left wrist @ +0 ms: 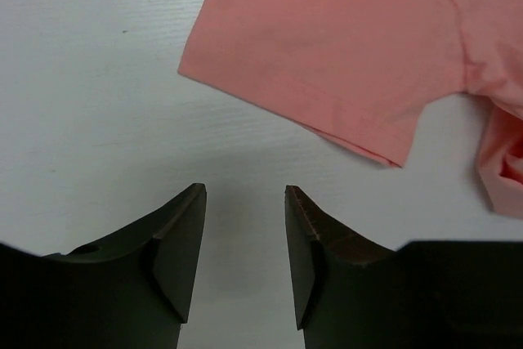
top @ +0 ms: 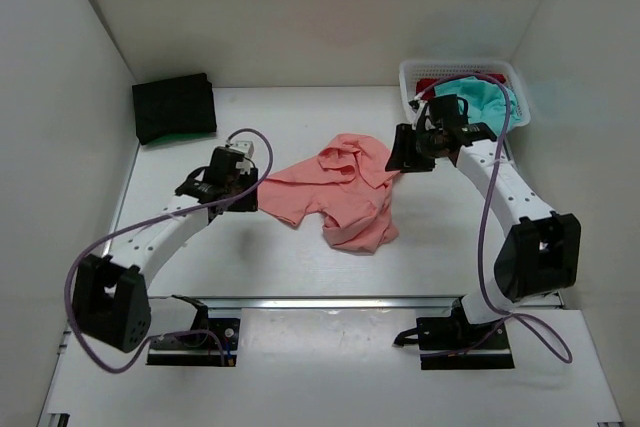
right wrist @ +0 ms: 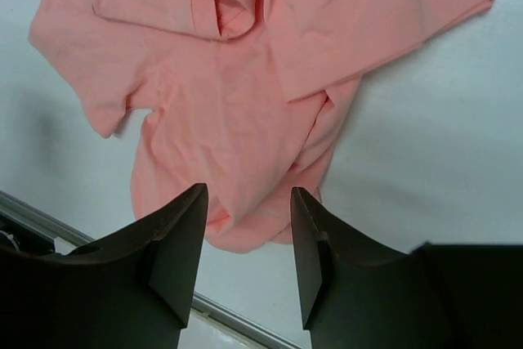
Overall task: Fold and stack the t-shirts
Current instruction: Flatten out the tshirt
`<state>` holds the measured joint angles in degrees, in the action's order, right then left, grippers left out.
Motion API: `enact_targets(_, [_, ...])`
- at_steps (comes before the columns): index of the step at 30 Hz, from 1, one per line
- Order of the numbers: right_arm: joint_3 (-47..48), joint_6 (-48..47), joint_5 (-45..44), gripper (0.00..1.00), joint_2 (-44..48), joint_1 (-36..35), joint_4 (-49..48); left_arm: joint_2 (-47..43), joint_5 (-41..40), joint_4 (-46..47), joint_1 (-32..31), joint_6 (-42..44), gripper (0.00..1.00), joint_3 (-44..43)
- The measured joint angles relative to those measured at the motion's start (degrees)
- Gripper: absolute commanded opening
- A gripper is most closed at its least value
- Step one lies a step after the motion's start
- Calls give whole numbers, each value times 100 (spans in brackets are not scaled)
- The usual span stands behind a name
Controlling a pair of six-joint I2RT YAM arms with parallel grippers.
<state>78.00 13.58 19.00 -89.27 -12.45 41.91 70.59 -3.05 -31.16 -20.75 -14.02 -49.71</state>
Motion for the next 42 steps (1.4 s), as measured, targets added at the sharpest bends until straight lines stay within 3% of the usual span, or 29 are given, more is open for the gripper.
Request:
enact_targets(8, [-1082,116,260,42,501,22,-118,1370,-710,619,-175,-337,65,15])
enact_targets(16, [-1351,140,463,42,855,83,-129,2507,-1054,968,175,-616,72,-319])
enact_targets(23, [-2321,-37,503,48,1119,120,-339,3587,-811,1038,365,-647,55,-1541])
enact_targets(25, [-2734,-55,485,51,1119,68,-437,3674,-791,1071,323,-671,36,-1637])
enact_targets(26, [-2903,-52,461,51,1119,28,-494,3679,-782,1080,293,-669,13,-1639])
enact_targets(27, [-3038,-48,439,52,1119,-28,-566,3679,-778,1080,260,-675,0,-1639])
enact_targets(30, [-3209,-44,400,51,1019,-332,-885,3681,-673,1073,170,-601,0,-1644])
enact_targets(32, [-3213,-68,409,26,828,-564,-1217,3683,-612,1062,164,-599,0,-1655])
enact_targets(33, [-3198,-57,426,0,680,-671,-1377,3685,-557,1056,173,-610,0,-1659])
enact_targets(37, [-2951,-20,511,0,-129,-745,-1436,3674,-273,892,387,-754,0,-1716])
enact_targets(42, [-2627,-52,313,0,-48,-345,-1049,3338,-177,400,890,-907,0,-1775])
